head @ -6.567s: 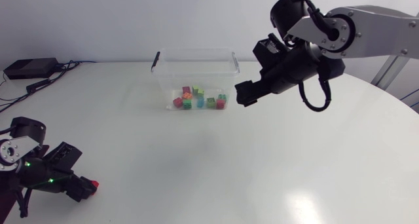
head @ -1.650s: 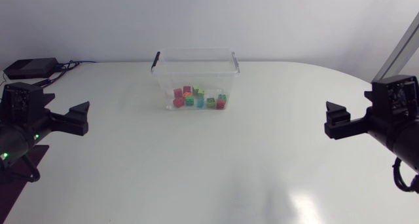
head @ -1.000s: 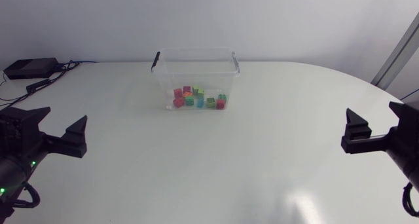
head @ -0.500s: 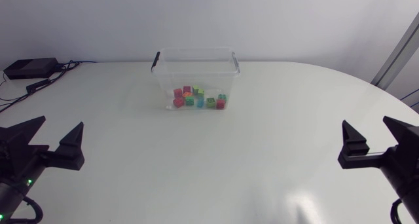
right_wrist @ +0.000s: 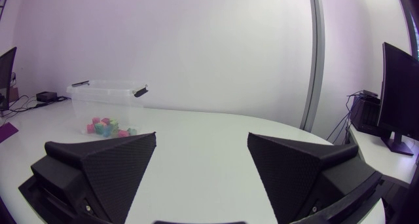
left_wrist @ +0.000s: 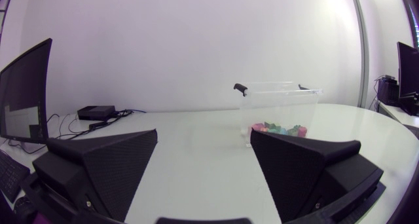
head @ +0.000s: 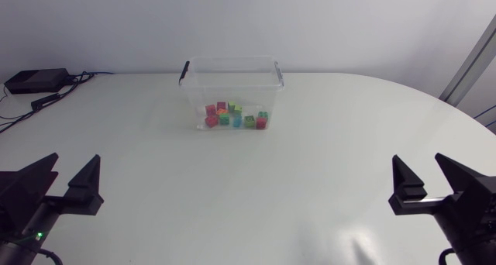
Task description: Place the duplo bricks in the container
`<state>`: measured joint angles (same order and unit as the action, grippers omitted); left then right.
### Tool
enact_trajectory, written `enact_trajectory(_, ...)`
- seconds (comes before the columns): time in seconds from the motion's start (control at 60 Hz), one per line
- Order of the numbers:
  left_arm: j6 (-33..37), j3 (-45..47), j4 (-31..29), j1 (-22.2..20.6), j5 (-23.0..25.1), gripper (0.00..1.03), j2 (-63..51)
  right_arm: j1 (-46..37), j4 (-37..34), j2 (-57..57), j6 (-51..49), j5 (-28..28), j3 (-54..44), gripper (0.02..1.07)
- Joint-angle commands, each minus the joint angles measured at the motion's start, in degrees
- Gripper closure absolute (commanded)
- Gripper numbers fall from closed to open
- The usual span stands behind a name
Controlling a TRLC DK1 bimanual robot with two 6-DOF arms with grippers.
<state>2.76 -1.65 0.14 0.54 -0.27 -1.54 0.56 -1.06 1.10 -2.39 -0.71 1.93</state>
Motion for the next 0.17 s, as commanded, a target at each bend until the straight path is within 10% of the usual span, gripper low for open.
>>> enact_trajectory(0.0,-2.8,1.7,-0.1,-0.5,0.3,0.04,1.5,-0.6,1.1,-1.1,2.4,0.7,-1.9,0.06)
enact_trajectory(0.15,-2.8,1.7,-0.1,-0.5,0.3,0.04,1.5,-0.6,1.1,-1.1,2.4,0.7,-1.9,0.06)
